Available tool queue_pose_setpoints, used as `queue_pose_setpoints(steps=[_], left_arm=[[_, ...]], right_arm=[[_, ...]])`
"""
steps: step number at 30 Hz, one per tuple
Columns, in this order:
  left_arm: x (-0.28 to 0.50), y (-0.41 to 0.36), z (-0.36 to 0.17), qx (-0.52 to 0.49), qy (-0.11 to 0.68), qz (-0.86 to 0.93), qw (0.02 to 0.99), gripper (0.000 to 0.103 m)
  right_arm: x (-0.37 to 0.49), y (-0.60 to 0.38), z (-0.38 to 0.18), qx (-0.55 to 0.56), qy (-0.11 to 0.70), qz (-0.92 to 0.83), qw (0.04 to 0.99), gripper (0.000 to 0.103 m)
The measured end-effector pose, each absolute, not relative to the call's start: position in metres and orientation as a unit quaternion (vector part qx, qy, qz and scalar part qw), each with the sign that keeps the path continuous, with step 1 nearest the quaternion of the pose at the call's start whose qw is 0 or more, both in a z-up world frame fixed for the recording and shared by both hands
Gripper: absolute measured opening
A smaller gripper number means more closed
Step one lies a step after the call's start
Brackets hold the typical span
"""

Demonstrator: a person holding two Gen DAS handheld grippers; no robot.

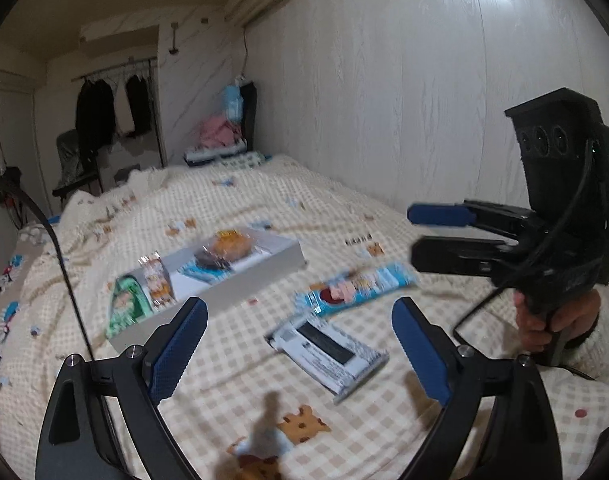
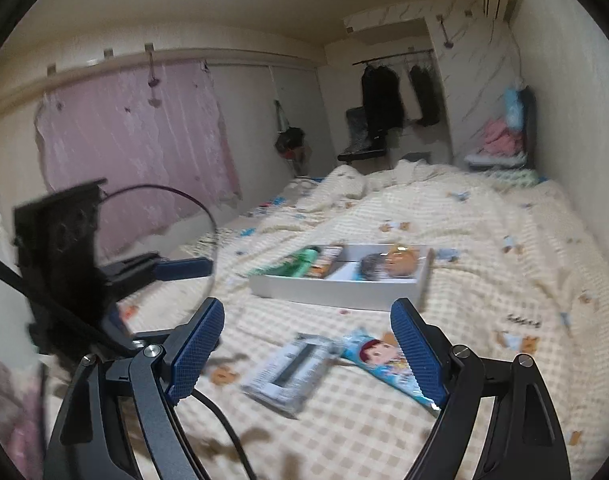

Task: Organize objects
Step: 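Withdraw both grippers from the box and move toward the wafer pack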

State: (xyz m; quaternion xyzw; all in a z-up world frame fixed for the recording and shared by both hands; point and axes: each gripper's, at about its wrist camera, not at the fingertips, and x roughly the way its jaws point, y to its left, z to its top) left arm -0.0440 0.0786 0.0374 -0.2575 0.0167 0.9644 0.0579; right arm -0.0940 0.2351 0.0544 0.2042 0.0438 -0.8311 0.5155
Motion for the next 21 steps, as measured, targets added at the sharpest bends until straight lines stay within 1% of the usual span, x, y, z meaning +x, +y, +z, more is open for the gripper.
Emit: queue_pose_setpoints(steps=[4,11,20,21], left_arm=[[-0.051,0.084,0.027,-0.280,0.030,0.958,0.046,0.096],[-0.052,0.092,0.023,-0.284,0.054,0.956,0.043,0.096],[-0.051,0.092,0.023,-0.284,0.058,0.956,0.045,0.096],[-0.051,0.093,0.023,-0.285,0.059,0.956,0.045,0.096]], right_arm=[[-0.101,0.238,0.033,0.227,0.024,-0.830,0.510,0.087],[-0.118,0.243,0.023,0.260,-0.002,-0.825,0.502,0.087],[-0.116,0.238,0.018,0.270,0.011,-0.821,0.503,0.087],[-0.116,0.238,0.018,0.270,0.011,-0.821,0.503,0.096]])
